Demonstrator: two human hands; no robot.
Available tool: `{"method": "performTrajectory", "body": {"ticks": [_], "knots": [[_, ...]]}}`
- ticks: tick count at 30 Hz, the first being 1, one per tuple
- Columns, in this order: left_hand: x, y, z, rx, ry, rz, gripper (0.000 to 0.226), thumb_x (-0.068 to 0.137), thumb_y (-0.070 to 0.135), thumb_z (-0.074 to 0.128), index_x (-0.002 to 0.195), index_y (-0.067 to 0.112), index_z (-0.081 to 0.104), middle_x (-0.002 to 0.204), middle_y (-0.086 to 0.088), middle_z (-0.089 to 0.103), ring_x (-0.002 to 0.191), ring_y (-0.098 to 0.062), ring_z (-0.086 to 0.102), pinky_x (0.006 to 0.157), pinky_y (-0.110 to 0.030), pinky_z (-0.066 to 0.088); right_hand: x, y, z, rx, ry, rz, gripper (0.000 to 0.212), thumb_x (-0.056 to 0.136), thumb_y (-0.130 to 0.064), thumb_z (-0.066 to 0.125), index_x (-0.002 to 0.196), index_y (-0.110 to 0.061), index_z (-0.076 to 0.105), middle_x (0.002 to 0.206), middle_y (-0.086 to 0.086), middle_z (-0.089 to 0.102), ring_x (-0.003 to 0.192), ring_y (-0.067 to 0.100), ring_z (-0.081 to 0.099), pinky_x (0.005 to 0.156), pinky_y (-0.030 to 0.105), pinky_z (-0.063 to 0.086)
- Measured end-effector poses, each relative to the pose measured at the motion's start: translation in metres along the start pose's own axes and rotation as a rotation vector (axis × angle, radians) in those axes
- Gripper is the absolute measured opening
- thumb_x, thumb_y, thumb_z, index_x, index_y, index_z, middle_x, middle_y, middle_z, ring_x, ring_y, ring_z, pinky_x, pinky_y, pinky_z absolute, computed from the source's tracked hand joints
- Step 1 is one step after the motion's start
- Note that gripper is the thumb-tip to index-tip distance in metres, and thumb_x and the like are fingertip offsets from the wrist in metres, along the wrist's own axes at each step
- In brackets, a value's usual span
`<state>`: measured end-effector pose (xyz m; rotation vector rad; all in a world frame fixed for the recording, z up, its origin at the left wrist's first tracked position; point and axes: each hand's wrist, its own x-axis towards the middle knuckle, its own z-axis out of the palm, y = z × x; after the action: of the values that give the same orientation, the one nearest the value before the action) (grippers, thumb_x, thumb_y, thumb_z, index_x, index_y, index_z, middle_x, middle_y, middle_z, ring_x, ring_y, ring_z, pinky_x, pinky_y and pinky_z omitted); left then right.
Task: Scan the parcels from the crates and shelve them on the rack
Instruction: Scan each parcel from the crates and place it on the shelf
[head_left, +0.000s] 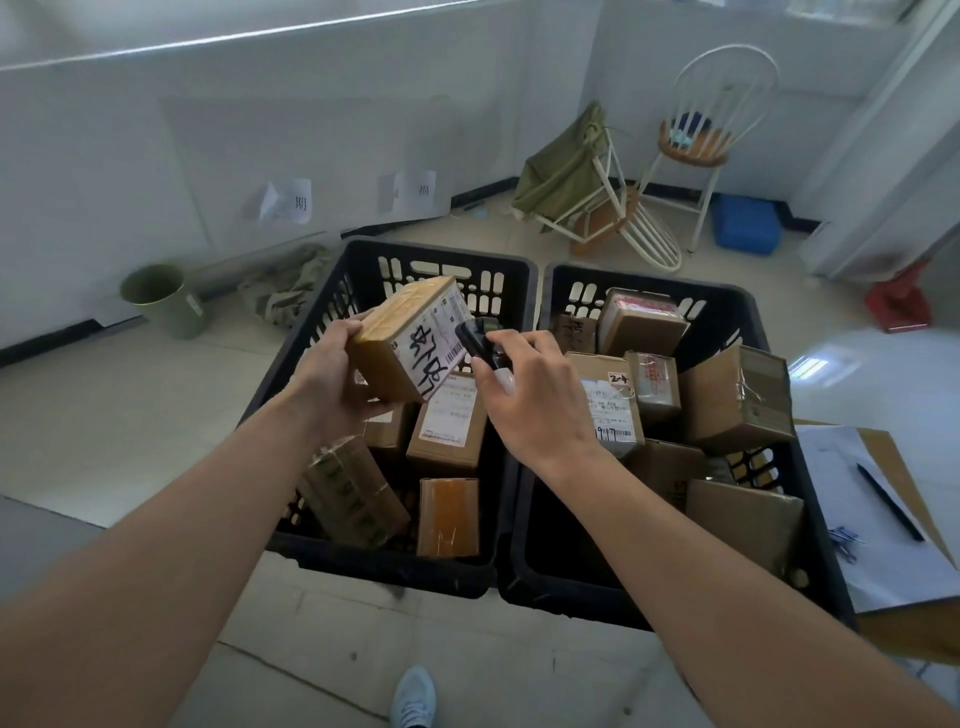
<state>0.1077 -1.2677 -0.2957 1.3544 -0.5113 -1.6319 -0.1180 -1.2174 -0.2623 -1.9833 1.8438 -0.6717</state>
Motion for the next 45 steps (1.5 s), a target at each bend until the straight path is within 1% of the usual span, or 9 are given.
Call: {"method": "performTrajectory", "body": {"ticks": [4,9,18,22,25,31,36,41,45], "knots": [[-0.012,0.014,-0.002,0.082,-0.028,0.114,0.03,0.106,0.049,0.048,0.122,0.045,0.073,0.139,-0.014,0.059,0.121,-0.044,0.06,0.082,-0.053,0.062,-0.005,0.0,-0.01,-0.036,-0.117,-0.073,0.045,0.106,-0.047,0.059,0.145,-0.025,0.061,0.132,0.001,0.056,0.109,0.024,0.063,0.092,0.045,0.059],[-0.029,0.038,-0.004,0.109,-0.007,0.216,0.027,0.108,0.041,0.052,0.121,0.039,0.075,0.137,-0.005,0.064,0.119,-0.044,0.06,0.083,-0.061,0.062,-0.016,-0.006,-0.028,-0.14,-0.218,-0.131,0.045,0.106,-0.05,0.056,0.145,-0.028,0.062,0.129,0.0,0.052,0.105,0.025,0.063,0.091,0.044,0.058],[-0.068,0.07,0.008,0.203,-0.032,0.285,0.032,0.105,0.045,0.056,0.114,0.024,0.079,0.13,-0.012,0.068,0.116,-0.043,0.065,0.078,-0.062,0.062,-0.031,-0.013,-0.078,-0.336,-0.302,-0.195,0.049,0.104,-0.058,0.055,0.149,-0.037,0.056,0.132,0.0,0.05,0.116,0.027,0.061,0.094,0.045,0.056],[-0.08,0.069,0.007,0.26,-0.105,0.312,0.053,0.076,0.057,0.088,0.118,0.029,0.071,0.128,-0.017,0.065,0.115,-0.045,0.065,0.08,-0.06,0.062,-0.04,-0.015,-0.092,-0.367,-0.31,-0.201,0.048,0.104,-0.058,0.055,0.149,-0.039,0.055,0.132,0.0,0.049,0.116,0.027,0.06,0.097,0.048,0.055],[-0.084,0.069,0.003,0.29,-0.161,0.356,0.073,0.057,0.038,0.103,0.121,0.033,0.068,0.133,-0.012,0.063,0.114,-0.039,0.069,0.082,-0.059,0.062,-0.047,-0.016,-0.099,-0.367,-0.308,-0.208,0.049,0.104,-0.057,0.056,0.15,-0.039,0.054,0.132,0.0,0.049,0.117,0.027,0.059,0.098,0.048,0.055],[-0.096,0.067,0.006,0.276,-0.197,0.438,0.068,0.065,0.019,0.097,0.124,0.03,0.066,0.136,-0.014,0.059,0.107,-0.037,0.074,0.081,-0.056,0.063,-0.058,-0.018,-0.109,-0.368,-0.3,-0.231,0.049,0.105,-0.058,0.056,0.15,-0.038,0.054,0.132,-0.001,0.049,0.117,0.026,0.058,0.098,0.047,0.055],[-0.101,0.065,0.011,0.358,-0.164,0.529,0.069,0.066,0.012,0.09,0.13,0.027,0.069,0.135,-0.014,0.057,0.113,-0.035,0.067,0.081,-0.039,0.064,-0.061,-0.02,-0.117,-0.378,-0.307,-0.246,0.049,0.105,-0.058,0.056,0.149,-0.038,0.054,0.133,0.0,0.049,0.118,0.026,0.058,0.099,0.046,0.054],[-0.099,0.062,0.012,0.496,-0.132,0.689,0.071,0.072,0.005,0.09,0.135,0.027,0.067,0.126,-0.005,0.06,0.1,-0.011,0.072,0.081,-0.022,0.061,-0.062,-0.023,-0.119,-0.42,-0.341,-0.244,0.048,0.104,-0.057,0.058,0.149,-0.038,0.055,0.13,0.001,0.05,0.118,0.027,0.059,0.097,0.044,0.055],[-0.095,0.063,0.014,0.661,-0.047,0.776,0.07,0.076,0.009,0.09,0.14,0.02,0.064,0.124,0.013,0.056,0.105,-0.012,0.067,0.093,-0.03,0.059,-0.061,-0.024,-0.119,-0.436,-0.358,-0.231,0.048,0.104,-0.054,0.06,0.148,-0.038,0.057,0.129,0.001,0.05,0.115,0.026,0.059,0.097,0.043,0.056]]}}
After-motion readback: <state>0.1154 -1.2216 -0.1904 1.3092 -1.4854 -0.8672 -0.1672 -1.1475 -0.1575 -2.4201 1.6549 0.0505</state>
